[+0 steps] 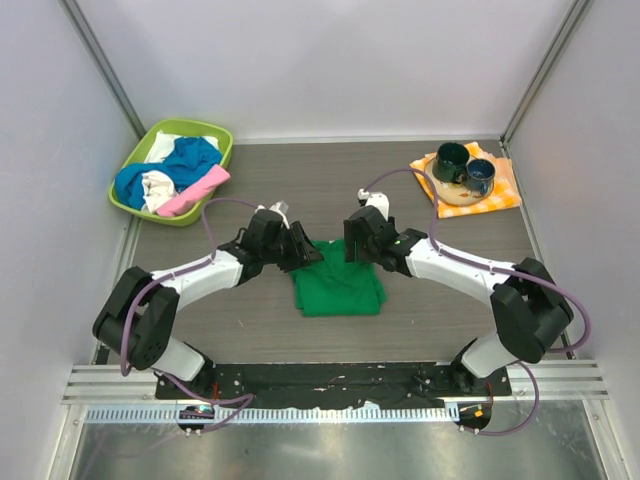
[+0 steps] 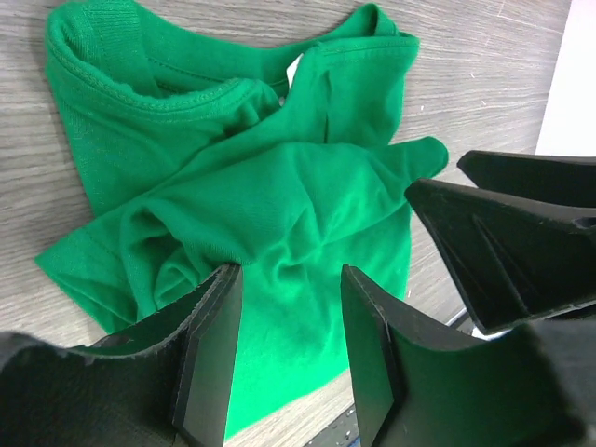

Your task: Fold and stack the t-shirts

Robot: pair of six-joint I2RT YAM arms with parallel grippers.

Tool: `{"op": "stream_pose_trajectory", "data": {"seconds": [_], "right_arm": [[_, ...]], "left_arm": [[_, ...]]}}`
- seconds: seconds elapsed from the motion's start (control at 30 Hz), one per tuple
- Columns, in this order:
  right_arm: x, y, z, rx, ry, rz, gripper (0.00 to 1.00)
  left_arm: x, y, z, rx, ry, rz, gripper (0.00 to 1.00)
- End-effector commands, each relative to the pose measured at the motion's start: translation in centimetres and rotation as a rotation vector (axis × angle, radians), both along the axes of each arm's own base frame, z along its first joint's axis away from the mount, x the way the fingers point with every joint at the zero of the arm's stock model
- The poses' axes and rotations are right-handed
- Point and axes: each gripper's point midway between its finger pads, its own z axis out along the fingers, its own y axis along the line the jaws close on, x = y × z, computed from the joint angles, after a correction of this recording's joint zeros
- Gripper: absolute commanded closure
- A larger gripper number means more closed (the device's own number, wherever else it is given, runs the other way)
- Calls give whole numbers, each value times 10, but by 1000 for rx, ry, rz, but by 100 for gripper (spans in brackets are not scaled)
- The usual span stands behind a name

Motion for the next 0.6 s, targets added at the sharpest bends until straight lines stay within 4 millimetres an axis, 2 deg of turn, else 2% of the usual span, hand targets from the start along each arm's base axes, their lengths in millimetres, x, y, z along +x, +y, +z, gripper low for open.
{"op": "stream_pose_trajectory", "data": {"seconds": [0.0, 0.07, 0.23, 0.27, 0.33, 0.4, 0.43, 0.5, 0.53, 0.57], "right_arm": [[7, 14, -6, 58, -2, 13, 26], [8, 16, -12, 57, 6, 13, 31], [13, 18, -19, 63, 12, 9, 43], [14, 18, -18, 63, 9, 7, 50], [17, 17, -19, 61, 8, -1, 56], [18, 16, -19, 57, 5, -3, 63], [19, 14, -20, 50, 4, -7, 67], [23, 13, -19, 46, -1, -13, 76], [24, 12, -20, 39, -1, -14, 80], [26, 10, -20, 38, -3, -20, 87]], "left_arm": [[18, -12, 15, -25, -72, -9, 50], [20, -11, 6, -1, -61, -6, 50], [27, -12, 1, 24, -64, -1, 51], [28, -11, 0, 32, -63, 2, 51], [32, -10, 1, 42, -71, 5, 52], [34, -10, 1, 52, -74, 7, 58], [36, -10, 3, 52, -80, 6, 61], [38, -10, 2, 61, -76, 5, 77], [42, -11, 6, 60, -85, 5, 89], [43, -11, 7, 62, -84, 2, 100]]}}
